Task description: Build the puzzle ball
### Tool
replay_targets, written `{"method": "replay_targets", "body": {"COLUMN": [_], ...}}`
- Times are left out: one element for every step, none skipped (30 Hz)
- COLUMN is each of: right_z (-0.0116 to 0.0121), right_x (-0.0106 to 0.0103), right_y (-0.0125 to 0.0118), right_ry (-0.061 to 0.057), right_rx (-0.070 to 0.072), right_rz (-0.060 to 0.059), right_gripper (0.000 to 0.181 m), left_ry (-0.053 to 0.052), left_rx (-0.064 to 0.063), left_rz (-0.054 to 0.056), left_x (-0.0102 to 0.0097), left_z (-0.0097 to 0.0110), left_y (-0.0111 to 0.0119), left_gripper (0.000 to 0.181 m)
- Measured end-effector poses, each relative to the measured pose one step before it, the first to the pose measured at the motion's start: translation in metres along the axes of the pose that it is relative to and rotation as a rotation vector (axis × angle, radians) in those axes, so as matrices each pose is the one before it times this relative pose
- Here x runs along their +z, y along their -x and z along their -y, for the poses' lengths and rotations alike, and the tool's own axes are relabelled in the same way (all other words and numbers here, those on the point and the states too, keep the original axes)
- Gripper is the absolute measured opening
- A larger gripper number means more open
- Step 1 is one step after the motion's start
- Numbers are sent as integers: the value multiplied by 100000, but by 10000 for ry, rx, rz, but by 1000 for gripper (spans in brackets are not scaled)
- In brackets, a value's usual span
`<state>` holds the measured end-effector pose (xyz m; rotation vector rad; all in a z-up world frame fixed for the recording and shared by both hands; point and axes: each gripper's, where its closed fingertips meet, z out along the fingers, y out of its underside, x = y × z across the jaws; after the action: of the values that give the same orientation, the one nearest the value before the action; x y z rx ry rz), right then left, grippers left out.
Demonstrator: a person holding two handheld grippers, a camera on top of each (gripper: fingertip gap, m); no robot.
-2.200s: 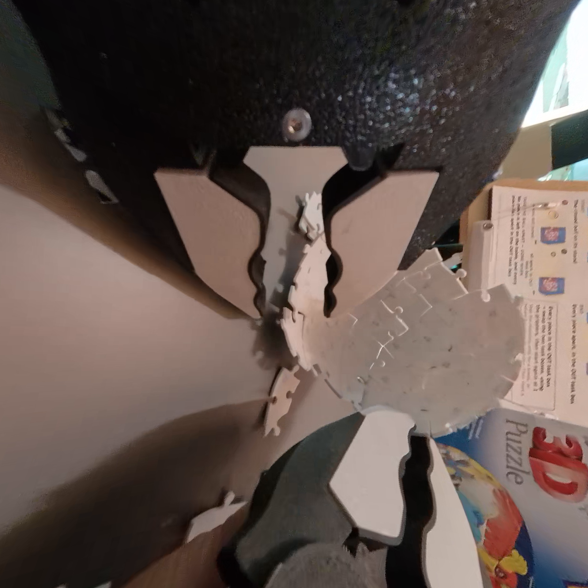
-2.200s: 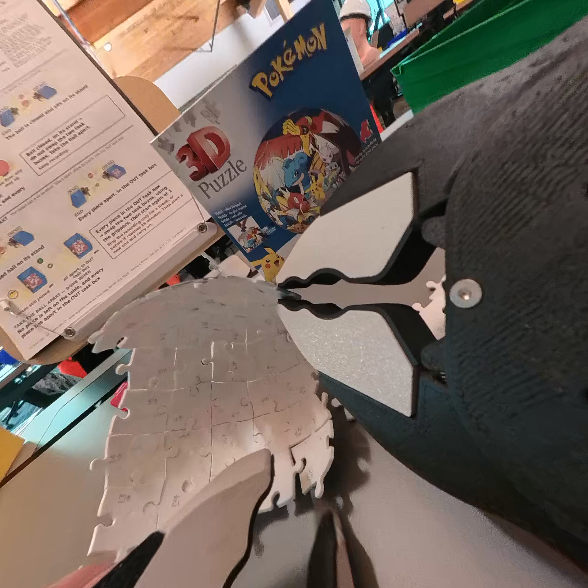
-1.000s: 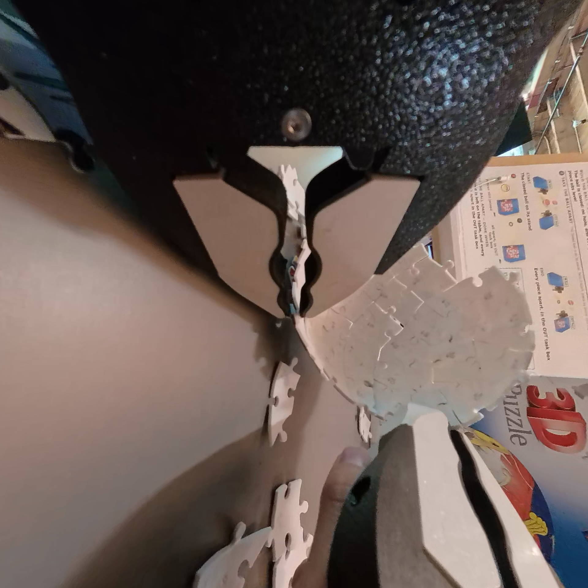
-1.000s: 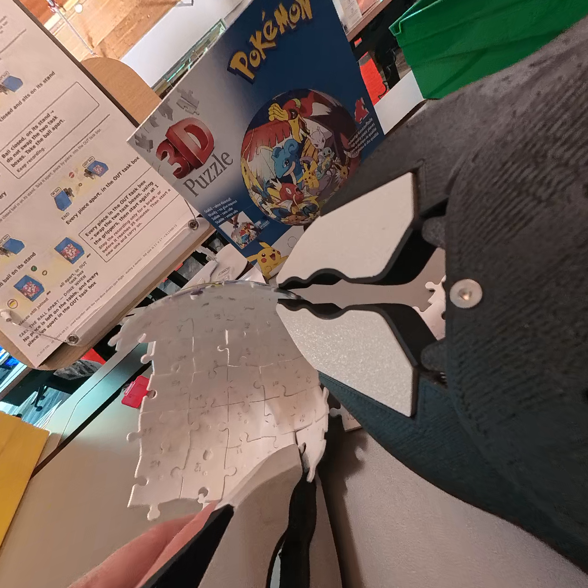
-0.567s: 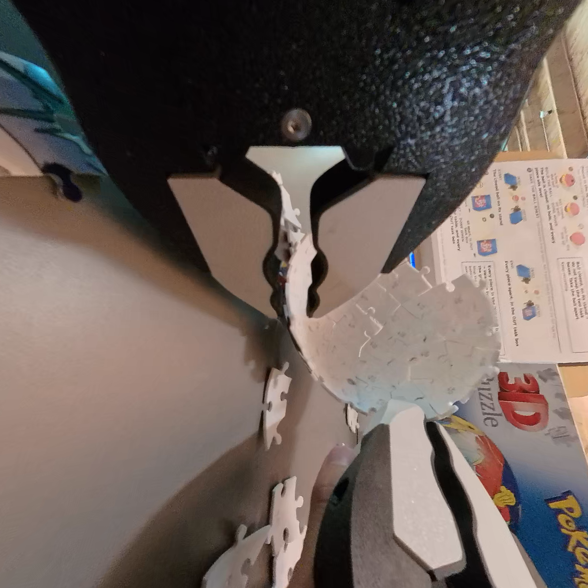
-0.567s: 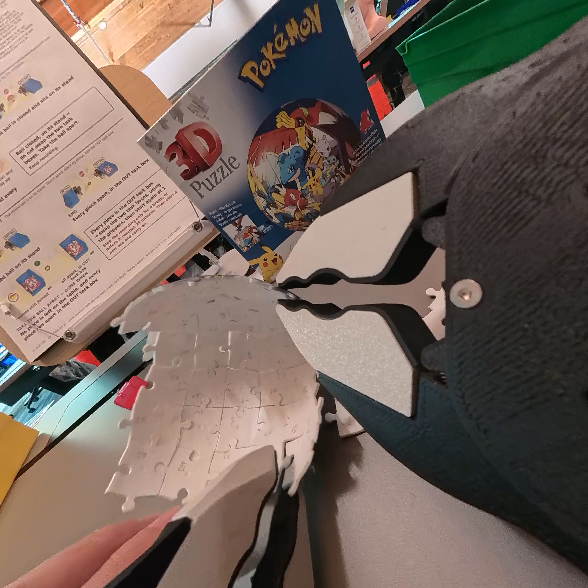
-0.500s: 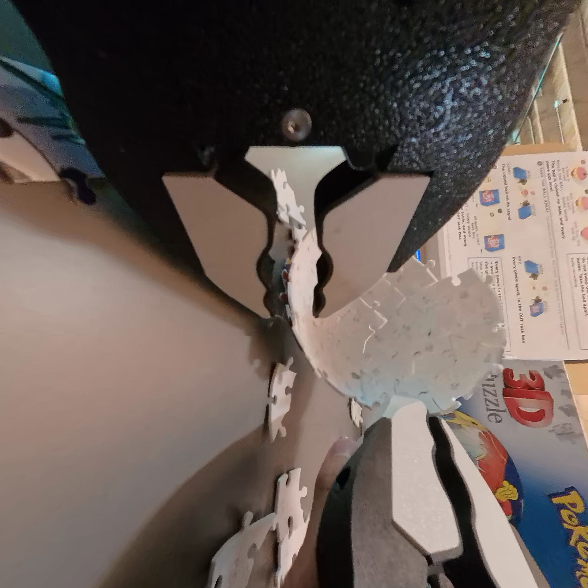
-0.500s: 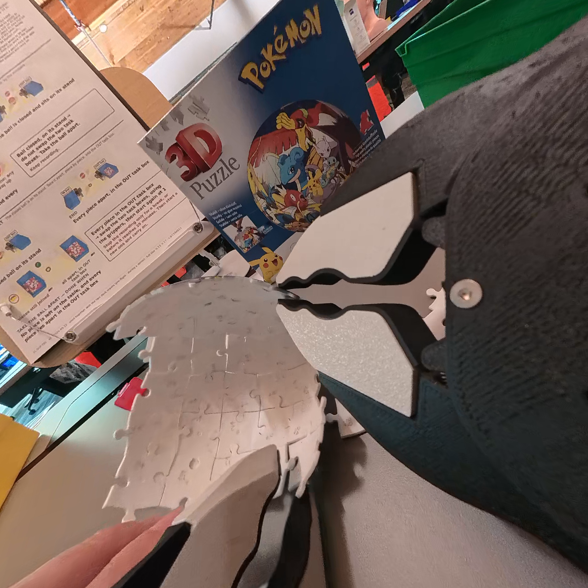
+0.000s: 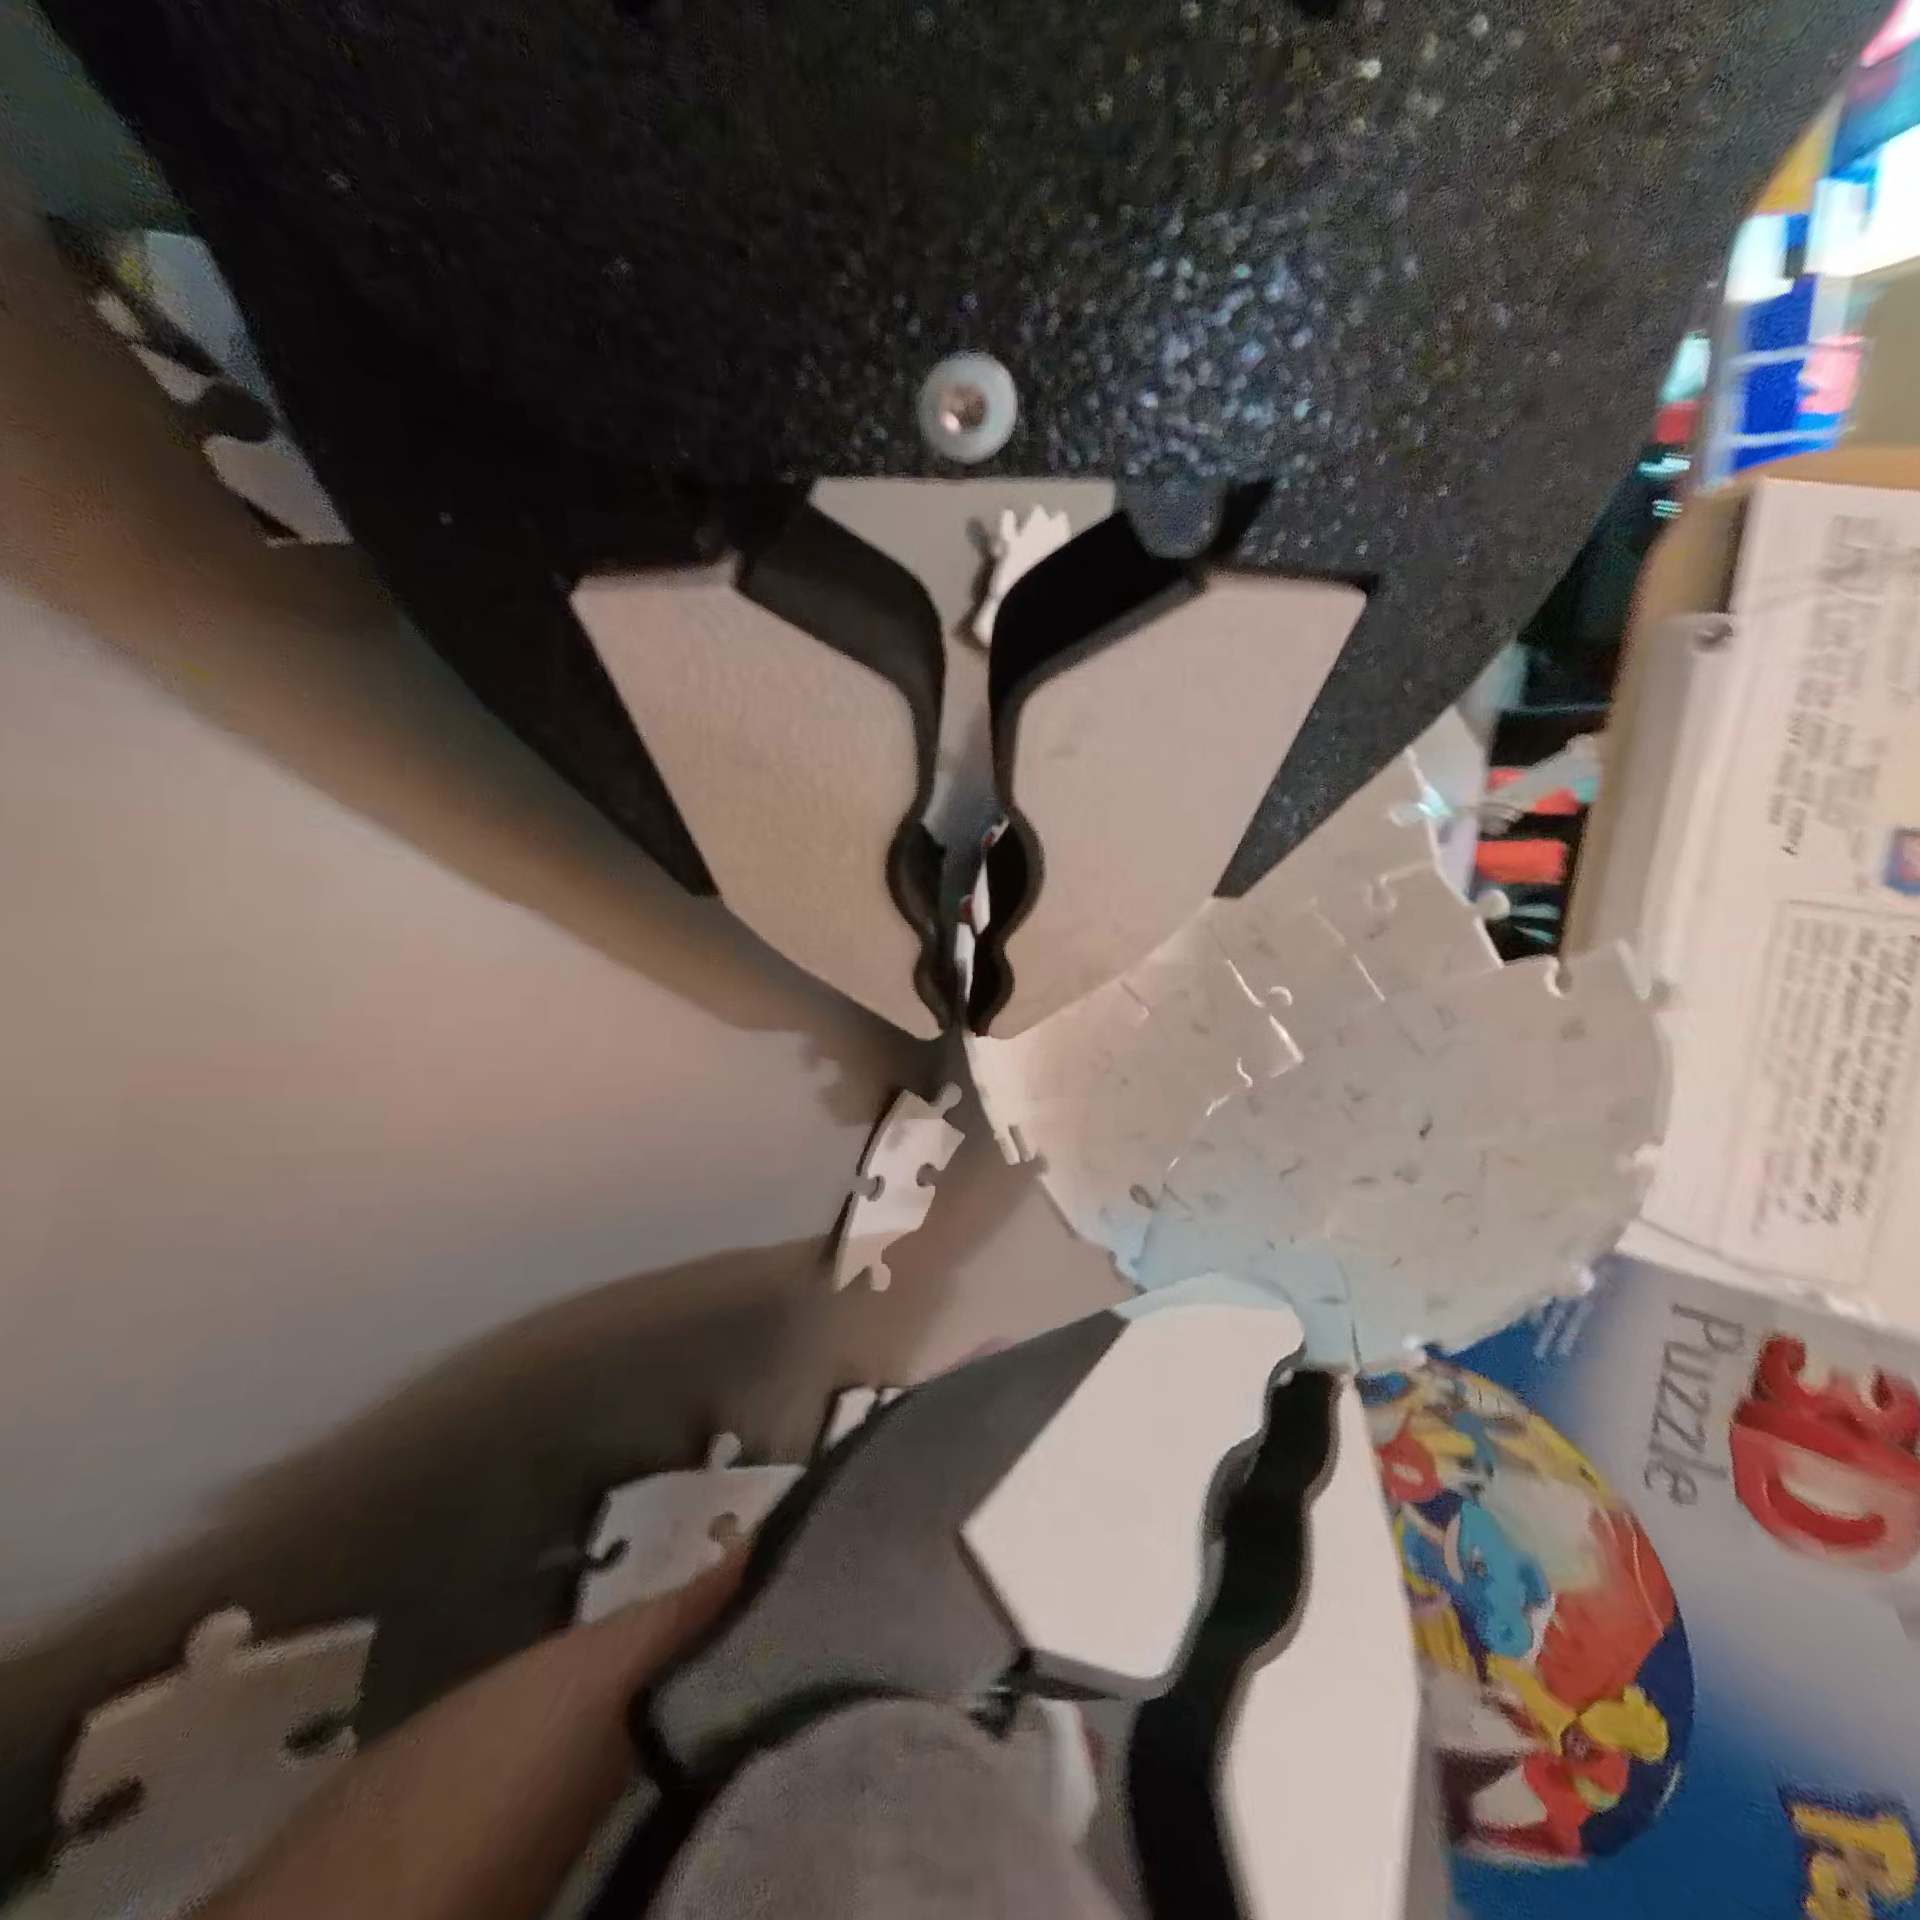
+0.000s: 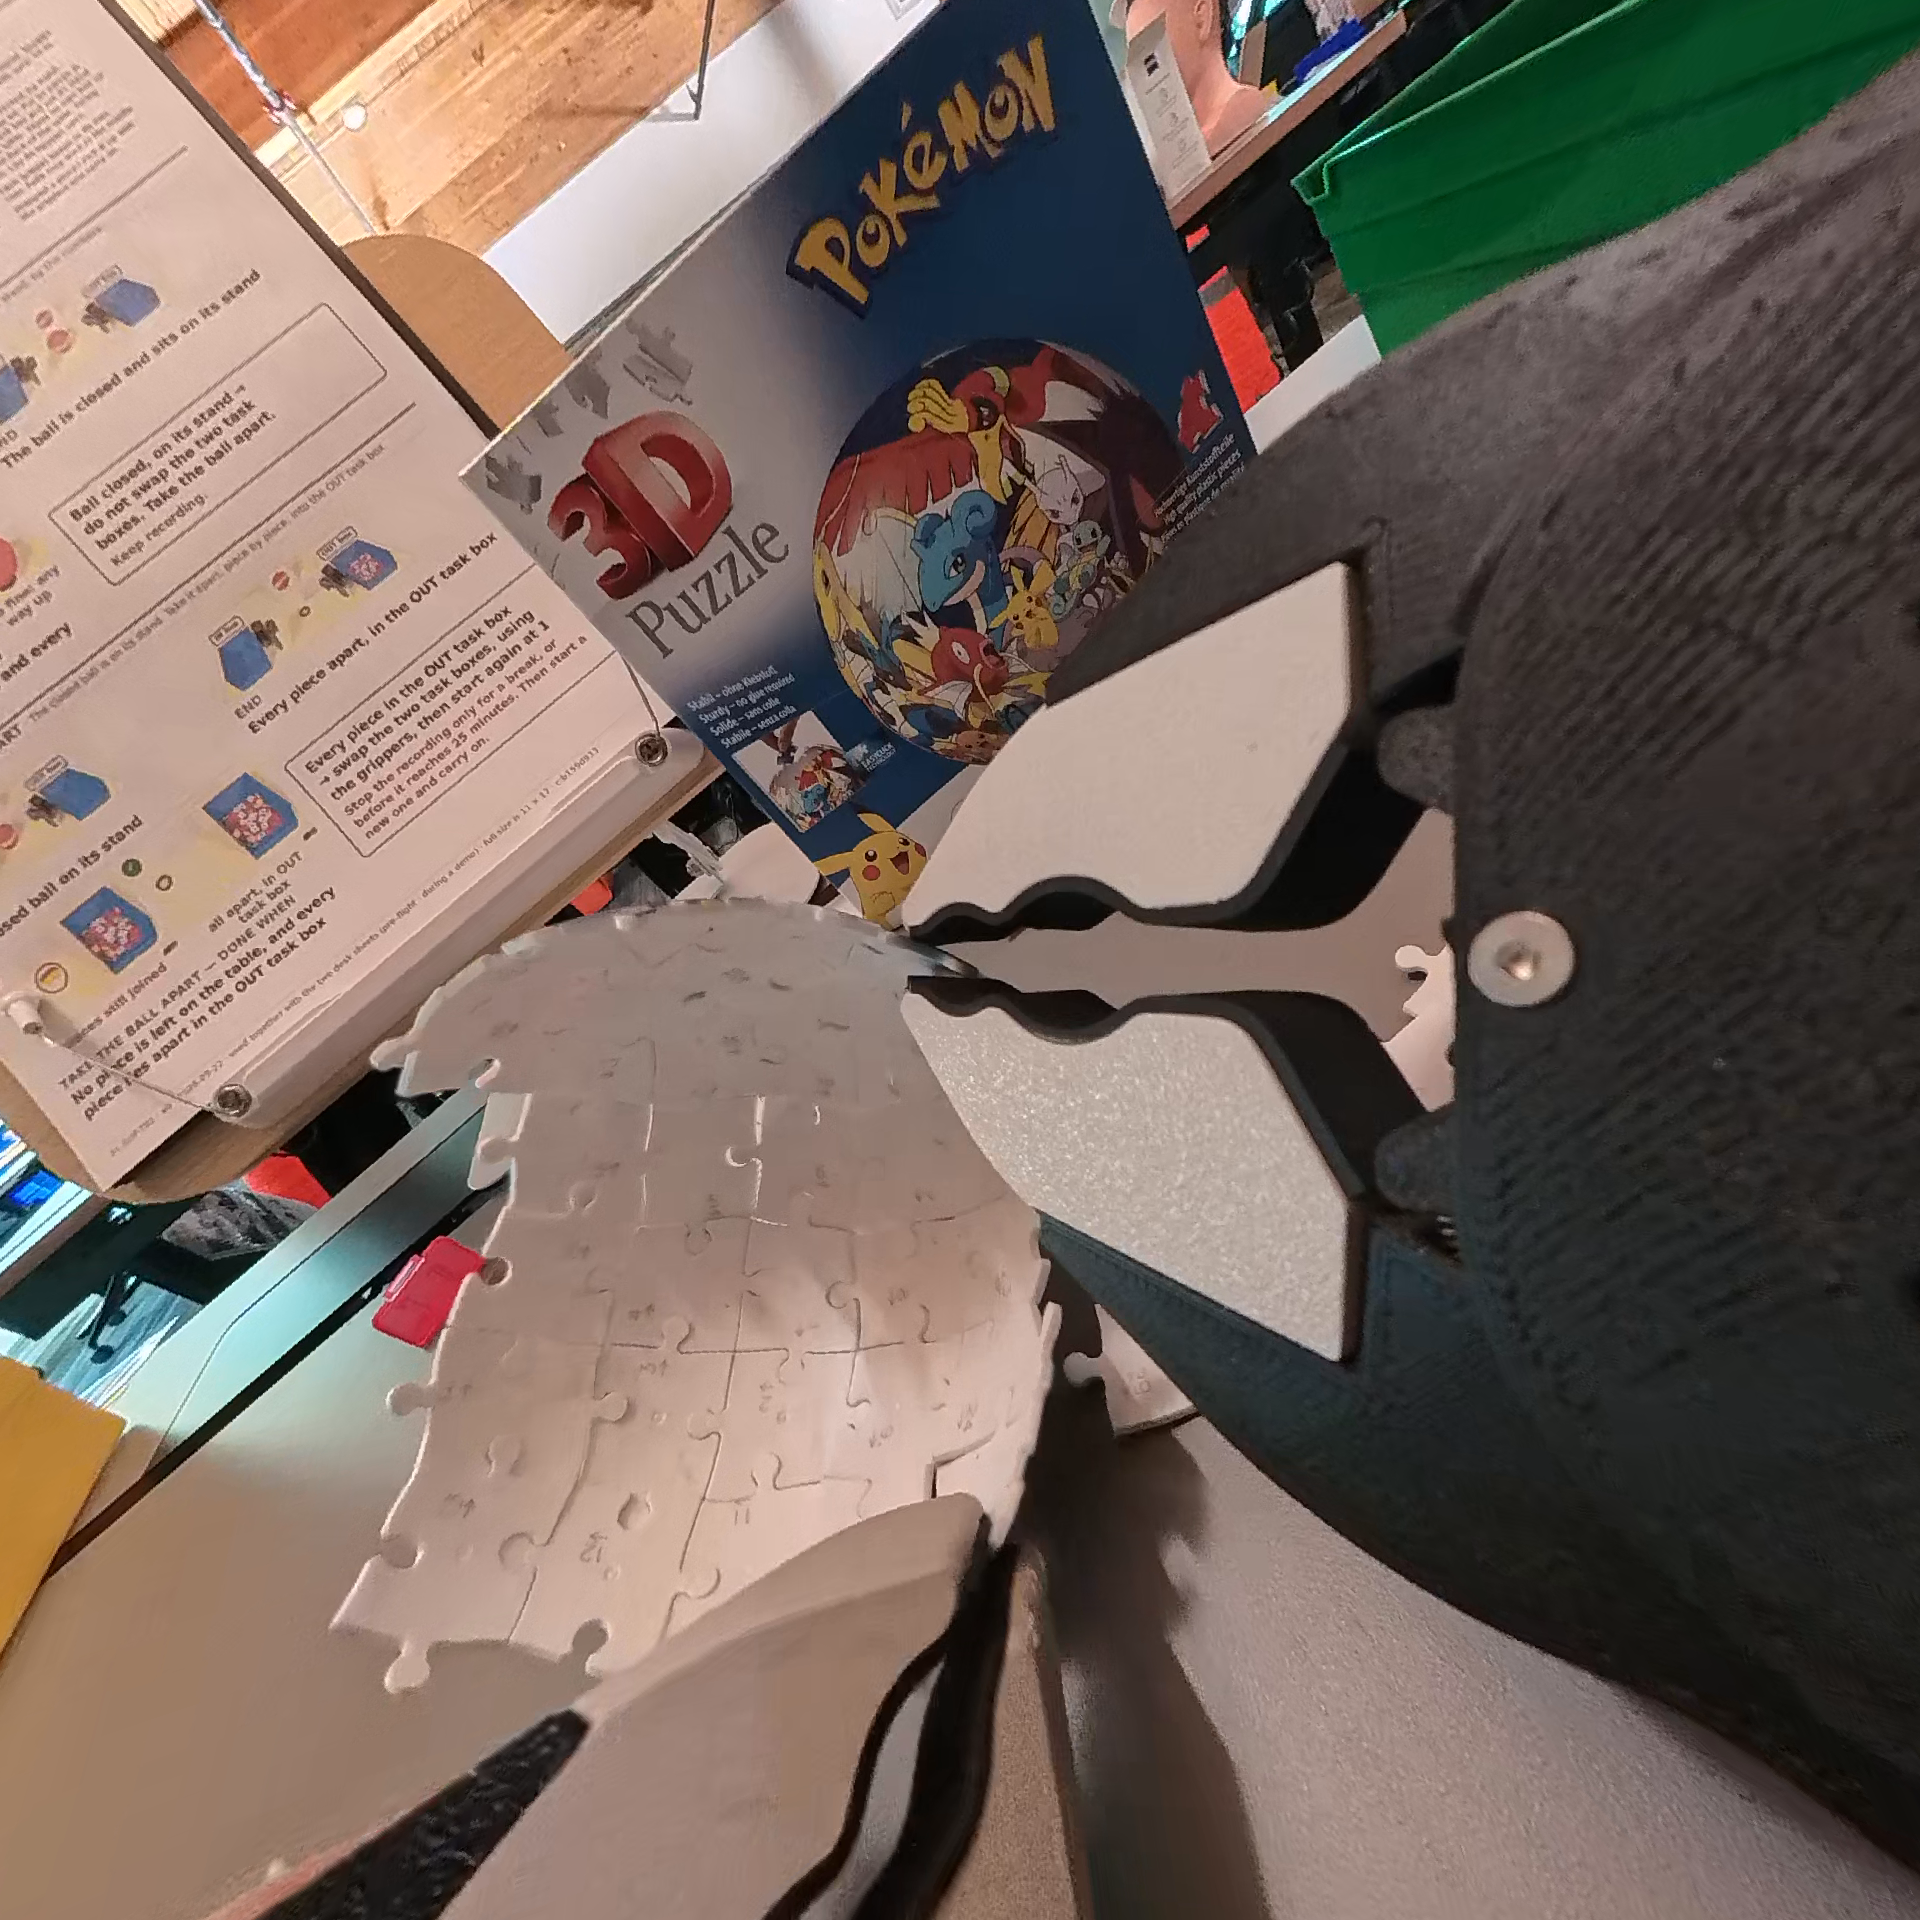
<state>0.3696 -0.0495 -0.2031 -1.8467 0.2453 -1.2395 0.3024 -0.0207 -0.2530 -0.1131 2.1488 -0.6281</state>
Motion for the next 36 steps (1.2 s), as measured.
{"method": "replay_targets", "body": {"right_z": [3,-8,-1,2,0,-1,3,1,-6,-10,-9,-7,-11,21,17,-3,-16,10,16,20,4,23,22,5,-2,-9,1,5,1,-2,8,-8,-15,9,-15,-3], "right_x": [11,8,2,-13,-9,2,-11,1,-1,-8,5,6,-5,-13,-10,0,14,-6,-4,1,2,3,4,3,-1,3,1,-7,1,-3,-1,5,9,-5,9,8], "right_y": [5,0,-8,-24,-21,-29,-20,-7,-21,-20,2,9,-8,-9,7,-1,-7,-6,1,10,-2,2,4,-1,5,-2,0,2,-4,-2,2,-2,5,4,7,-6], "right_ry": [7,5,-4,-9,-4,0,-4,-1,3,3,5,9,-1,-21,-14,7,3,-10,-14,-13,-3,-15,-10,-4,2,0,-1,-2,-1,-3,0,4,8,-5,8,0], "right_rx": [-26,-27,-18,2,14,11,0,-3,6,8,1,-11,-14,-4,7,-3,-15,-1,1,-1,-3,-3,-2,-1,2,5,2,-3,-4,2,6,2,-5,-5,-1,1], "right_rz": [-13,-17,-15,-14,-9,-15,-14,-4,-6,-15,5,-2,-12,-3,12,-4,-9,-3,1,5,0,0,-4,0,3,4,-1,0,-1,2,3,1,1,3,0,-2], "right_gripper": [6,7,7,7,7,7,7,7,7,7,7,7,7,7,7,7,7,7,7,7,7,7,7,7,7,7,7,7,7,7,7,7,7,7,7,7], "left_ry": [-33,-26,-21,-37,-50,-20,-9,-37,-67,-36,45,51,13,31,72,108,162,226,257,175,64,-57,-159,-160,-83,34,142,170,106,24,-28,-43,-23,-21,-19,-13], "left_rx": [-624,-595,-430,-241,-169,-201,-138,148,500,666,599,463,353,248,123,16,-50,-88,-72,-57,46,125,110,55,53,47,17,14,1,-63,-107,-57,-3,18,6,-13], "left_rz": [-103,-104,-85,-37,-5,-4,0,58,153,244,228,140,95,150,214,194,75,-95,-209,15,15,-102,-97,-9,-36,-111,-88,-74,-92,-57,14,-17,-14,16,7,-7], "left_x": [-51,-32,-40,-34,-27,-17,-32,-61,-73,-73,-41,0,18,14,5,42,118,196,199,145,74,20,-36,-17,23,118,183,199,158,93,40,7,8,6,12,28], "left_z": [-22,-24,-45,-24,-11,-1,29,47,101,84,29,29,-7,-74,-147,-236,-339,-443,-503,-357,-201,9,200,259,182,9,-167,-244,-169,-49,26,49,25,6,9,24], "left_y": [61,70,71,74,63,39,21,37,47,41,-24,-145,-169,3,201,301,196,9,-153,161,143,-61,-82,15,-28,-129,-104,-80,-109,-52,50,4,-10,25,-6,-9], "left_gripper": [2,2,2,2,2,2,2,2,2,2,2,2,2,2,4,11,22,31,36,36,36,32,27,25,23,23,24,23,19,15,11,6,6,6,6,6]}}
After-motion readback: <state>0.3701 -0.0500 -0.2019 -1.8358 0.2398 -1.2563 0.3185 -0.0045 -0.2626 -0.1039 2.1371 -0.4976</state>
